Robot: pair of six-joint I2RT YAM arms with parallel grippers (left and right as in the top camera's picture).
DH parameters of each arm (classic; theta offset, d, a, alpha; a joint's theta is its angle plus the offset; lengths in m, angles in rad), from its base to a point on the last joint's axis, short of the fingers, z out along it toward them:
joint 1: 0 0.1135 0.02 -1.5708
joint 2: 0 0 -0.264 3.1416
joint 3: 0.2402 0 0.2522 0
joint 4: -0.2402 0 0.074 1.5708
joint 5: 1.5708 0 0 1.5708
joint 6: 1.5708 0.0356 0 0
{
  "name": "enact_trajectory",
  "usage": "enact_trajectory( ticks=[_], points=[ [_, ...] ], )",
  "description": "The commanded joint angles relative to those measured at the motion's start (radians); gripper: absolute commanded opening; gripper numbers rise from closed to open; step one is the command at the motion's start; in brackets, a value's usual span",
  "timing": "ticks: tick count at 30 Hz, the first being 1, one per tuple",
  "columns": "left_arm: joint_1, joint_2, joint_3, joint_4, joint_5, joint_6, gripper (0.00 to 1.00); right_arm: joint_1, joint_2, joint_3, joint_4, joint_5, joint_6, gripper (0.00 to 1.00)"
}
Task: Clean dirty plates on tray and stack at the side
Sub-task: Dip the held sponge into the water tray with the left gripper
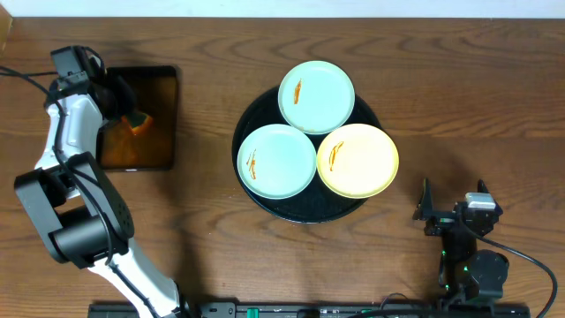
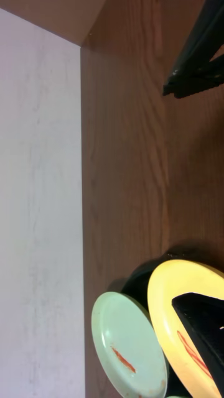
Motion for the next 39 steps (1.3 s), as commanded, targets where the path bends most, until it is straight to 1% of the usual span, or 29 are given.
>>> enact_trajectory(
  ticks=[1,7,10,15,19,24,27,30,39],
  points=[
    [-0.012,0.037,-0.008,-0.021,-0.002,0.000,0.15,0.015,-0.004,-0.002,-0.004,0.003,-0.011,0.99],
    [-0.012,0.115,-0.014,-0.025,-0.002,0.000,0.08,0.015,-0.004,-0.002,-0.004,0.003,-0.011,0.99],
    [-0.012,0.169,-0.014,-0.033,-0.002,0.000,0.08,0.015,-0.004,-0.002,-0.004,0.003,-0.011,0.99],
    [-0.011,0.192,-0.014,-0.041,-0.005,0.000,0.08,0.015,-0.004,-0.002,-0.004,0.003,-0.011,0.99],
    [-0.012,0.140,-0.013,-0.047,-0.005,0.000,0.08,0.015,-0.004,-0.002,-0.004,0.003,-0.011,0.99],
    [-0.012,0.011,-0.012,-0.061,-0.005,0.000,0.08,0.015,-0.004,-0.002,-0.004,0.003,-0.011,0.99],
    [-0.011,0.000,-0.012,-0.095,-0.006,0.000,0.08,0.015,-0.004,-0.002,-0.004,0.003,-0.011,0.99],
    [-0.012,0.034,-0.013,-0.125,-0.032,0.000,0.08,0.015,-0.004,-0.002,-0.004,0.003,-0.011,0.99],
    [-0.011,0.172,-0.013,-0.134,-0.032,0.000,0.08,0.015,-0.004,-0.002,-0.004,0.003,-0.011,0.99]
  ],
)
